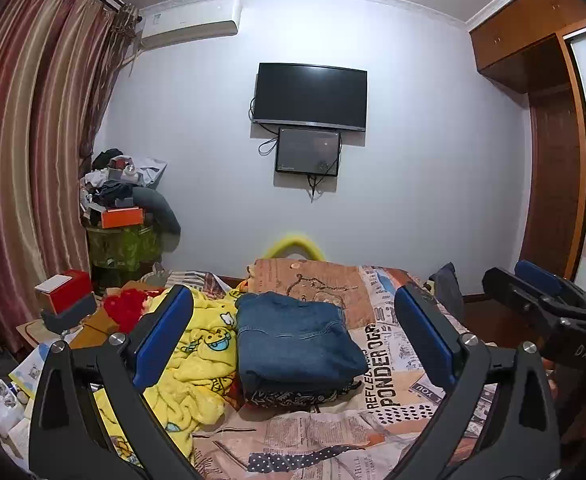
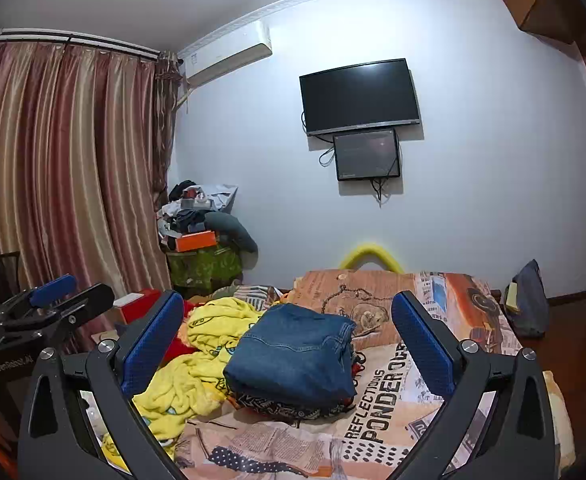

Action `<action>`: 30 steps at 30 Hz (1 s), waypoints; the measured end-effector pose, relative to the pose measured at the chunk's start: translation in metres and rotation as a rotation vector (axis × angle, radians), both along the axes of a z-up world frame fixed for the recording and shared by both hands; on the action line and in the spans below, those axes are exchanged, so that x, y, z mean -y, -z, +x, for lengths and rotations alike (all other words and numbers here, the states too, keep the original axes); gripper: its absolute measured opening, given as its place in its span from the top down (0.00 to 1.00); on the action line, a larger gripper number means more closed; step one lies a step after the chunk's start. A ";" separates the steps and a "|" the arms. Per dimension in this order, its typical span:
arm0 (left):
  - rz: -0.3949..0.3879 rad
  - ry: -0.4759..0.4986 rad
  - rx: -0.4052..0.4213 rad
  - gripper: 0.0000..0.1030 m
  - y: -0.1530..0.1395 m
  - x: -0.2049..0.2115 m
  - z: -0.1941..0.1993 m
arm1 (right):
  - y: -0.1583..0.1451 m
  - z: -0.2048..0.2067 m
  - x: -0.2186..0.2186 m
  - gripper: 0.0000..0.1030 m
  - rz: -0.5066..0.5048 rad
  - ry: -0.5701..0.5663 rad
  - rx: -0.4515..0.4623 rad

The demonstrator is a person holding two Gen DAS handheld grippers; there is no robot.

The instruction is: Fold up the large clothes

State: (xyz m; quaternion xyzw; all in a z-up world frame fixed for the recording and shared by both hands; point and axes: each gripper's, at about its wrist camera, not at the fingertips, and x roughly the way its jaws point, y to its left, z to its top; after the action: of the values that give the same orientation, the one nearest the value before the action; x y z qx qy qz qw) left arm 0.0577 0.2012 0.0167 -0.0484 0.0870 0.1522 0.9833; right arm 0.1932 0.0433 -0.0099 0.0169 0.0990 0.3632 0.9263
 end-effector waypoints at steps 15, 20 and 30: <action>-0.004 -0.003 -0.021 0.01 0.006 -0.003 0.007 | 0.007 0.000 0.003 0.00 -0.009 0.005 -0.027; -0.008 -0.001 -0.022 0.01 0.007 -0.004 0.007 | 0.006 0.000 0.004 0.00 -0.008 0.005 -0.036; -0.016 0.006 -0.034 0.01 0.011 -0.006 0.013 | 0.006 0.002 0.006 0.00 -0.002 0.012 -0.053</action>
State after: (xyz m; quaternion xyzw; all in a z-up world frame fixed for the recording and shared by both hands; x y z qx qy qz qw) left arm 0.0709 0.2072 0.0054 -0.0533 0.1053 0.1496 0.9817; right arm 0.1950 0.0373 -0.0159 0.0264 0.1238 0.3571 0.9254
